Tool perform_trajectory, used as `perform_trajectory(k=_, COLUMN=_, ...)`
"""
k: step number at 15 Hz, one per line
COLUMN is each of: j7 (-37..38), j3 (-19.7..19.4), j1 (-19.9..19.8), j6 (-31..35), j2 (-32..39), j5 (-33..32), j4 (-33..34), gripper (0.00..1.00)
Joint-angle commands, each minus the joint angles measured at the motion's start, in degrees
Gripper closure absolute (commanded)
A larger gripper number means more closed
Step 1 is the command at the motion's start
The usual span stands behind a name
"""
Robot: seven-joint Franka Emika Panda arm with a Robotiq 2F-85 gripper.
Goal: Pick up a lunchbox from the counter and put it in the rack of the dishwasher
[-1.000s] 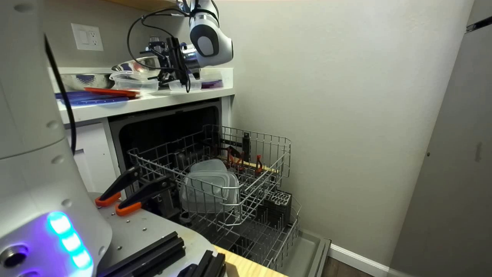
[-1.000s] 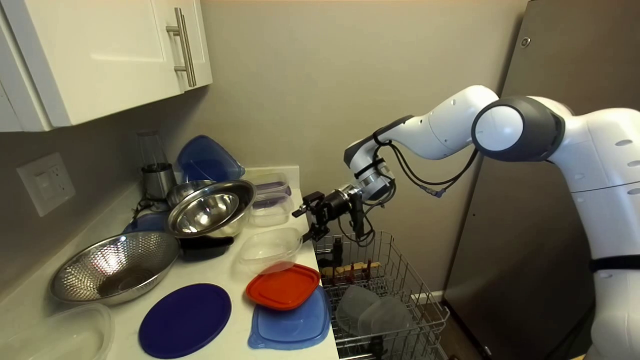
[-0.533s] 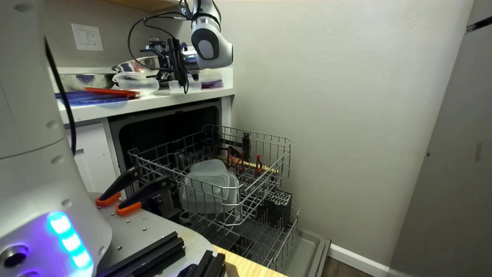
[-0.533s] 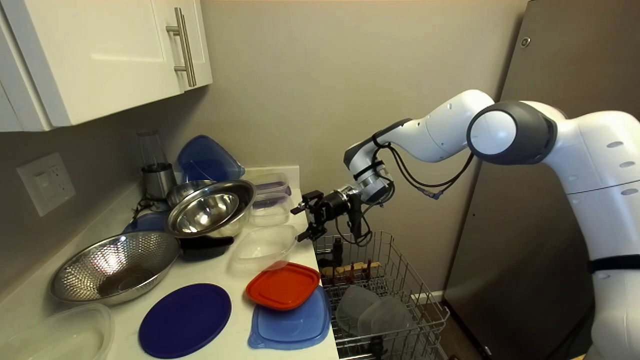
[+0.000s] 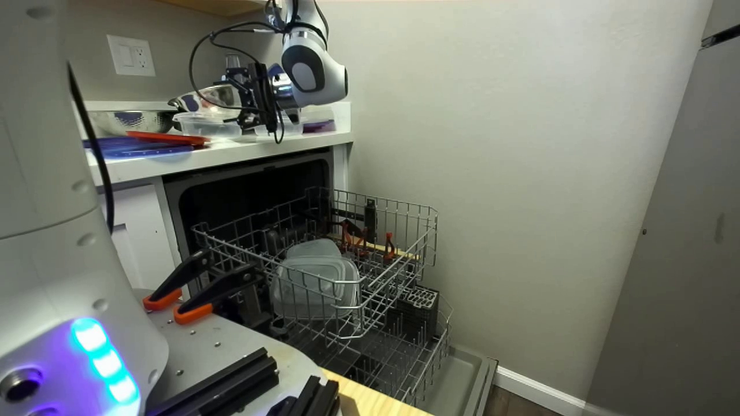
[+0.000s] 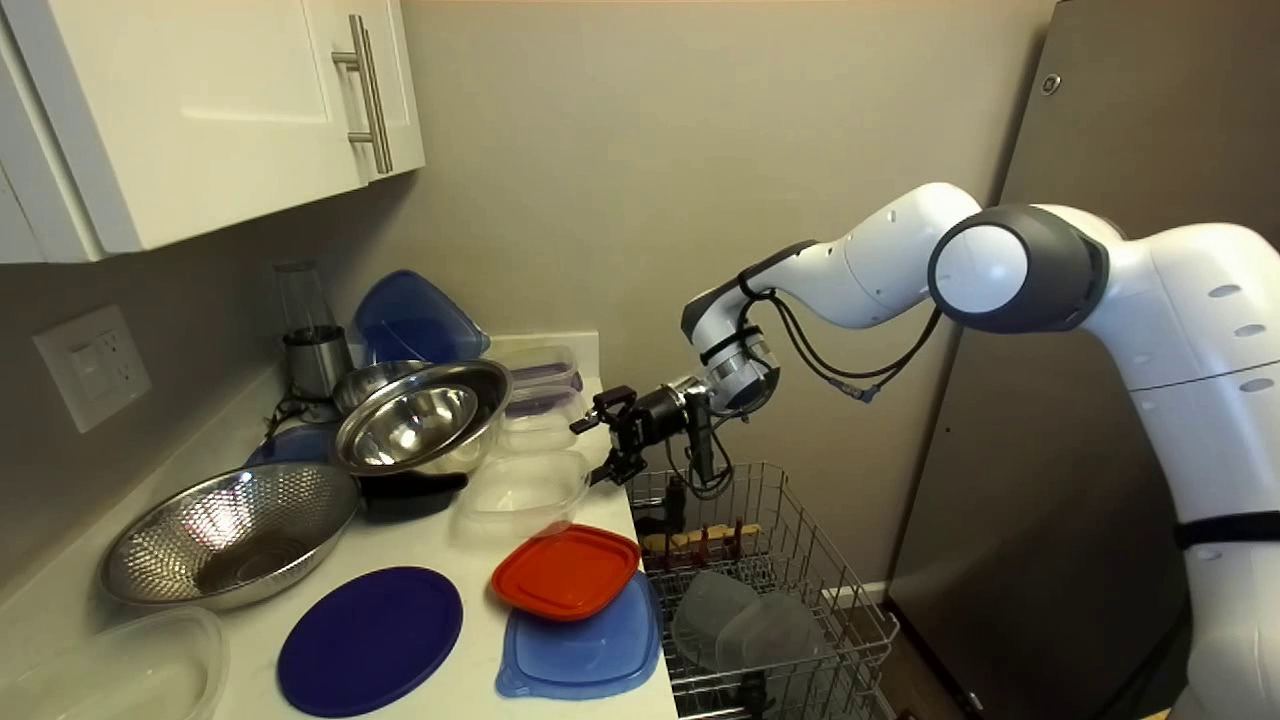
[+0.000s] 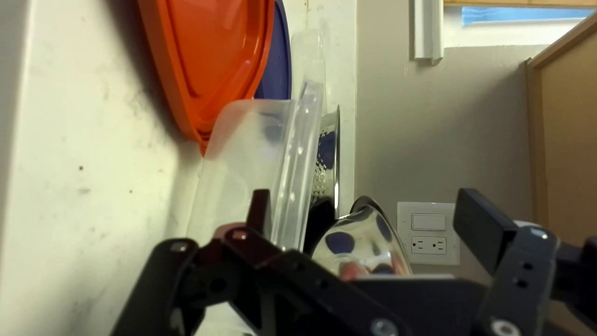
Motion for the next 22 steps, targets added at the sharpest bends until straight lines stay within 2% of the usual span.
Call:
perform_trajectory(k=1, j7=-0.61, j3=-0.22, j1=1.31, j6=3.83, j2=-0.4, j5=2.42, j4=-0.35, gripper=0.0)
perform_trajectory(k=6, j7=-0.93, j3=-0.18, j1=1.5, j6=7.39, j2=-0.71, j5=5.91, j4=-0.94, gripper=0.0)
perform_trajectory(k=7, j7=-1.05, j3=-0.25, j1=1.56, j6=7.62, j2=-0.72, j5=6.08, j4=-0.9, gripper=0.25)
perform_trajectory(k=9, j7=-1.09, j3=-0.32, j1=1.58, j6=7.71, j2=-0.65, j5=6.24, j4=-0.81, gripper=0.32)
perform_trajectory(k=15, j7=-0.93, j3=-0.53, j1=1.66, j6=7.79, j2=-0.58, j5=6.09, j4=-0.71, gripper=0.72)
perform_trajectory(k=18, j7=-0.92, j3=-0.63, j1=1.68, j6=7.99, j2=-0.65, j5=6.11, j4=-0.82, gripper=0.89)
perform_trajectory(k=22, j7=-0.8, j3=-0.79, j1=1.69, j6=7.87, j2=-0.63, j5=5.88, j4=-0.72, gripper=0.94)
